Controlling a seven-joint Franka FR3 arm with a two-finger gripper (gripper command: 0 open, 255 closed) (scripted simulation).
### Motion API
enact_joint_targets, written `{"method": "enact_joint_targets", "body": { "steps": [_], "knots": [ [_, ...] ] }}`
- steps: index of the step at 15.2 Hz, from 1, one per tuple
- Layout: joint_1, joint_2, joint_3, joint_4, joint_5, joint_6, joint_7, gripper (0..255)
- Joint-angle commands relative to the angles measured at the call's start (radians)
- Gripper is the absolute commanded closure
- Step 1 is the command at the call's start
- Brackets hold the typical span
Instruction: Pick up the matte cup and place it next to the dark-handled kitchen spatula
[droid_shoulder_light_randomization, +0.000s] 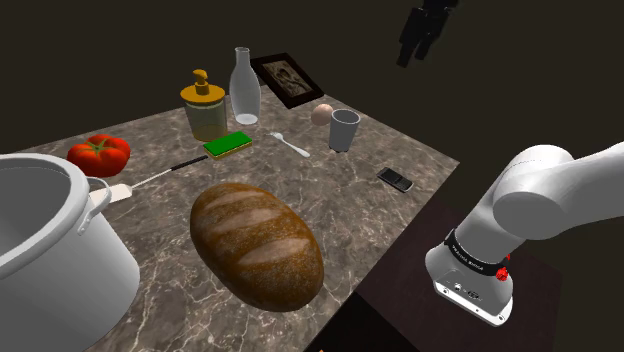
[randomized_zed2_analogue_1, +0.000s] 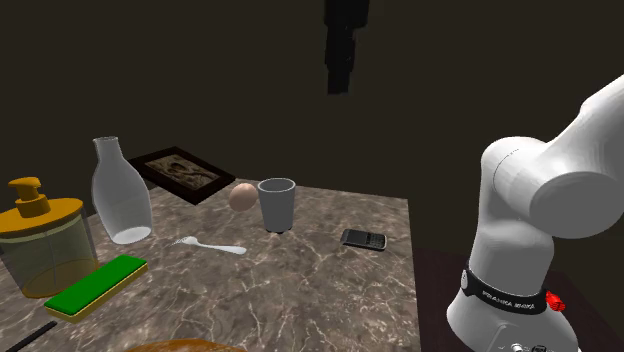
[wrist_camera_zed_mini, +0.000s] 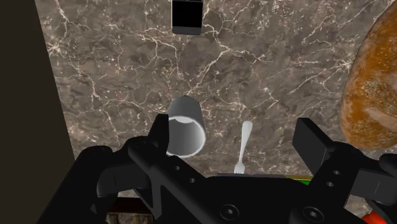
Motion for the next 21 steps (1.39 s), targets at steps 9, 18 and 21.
{"method": "enact_joint_targets", "body": {
  "steps": [9, 18, 21],
  "knots": [
    [-0.012, 0.196, -0.083, -0.056, -0.004, 0.222, -0.079, 0],
    [-0.012, 0.492, -0.168, -0.020, 0.041, 0.440, -0.188, 0],
    [-0.013, 0.603, -0.190, 0.015, 0.074, 0.499, -0.232, 0]
  ]
}}
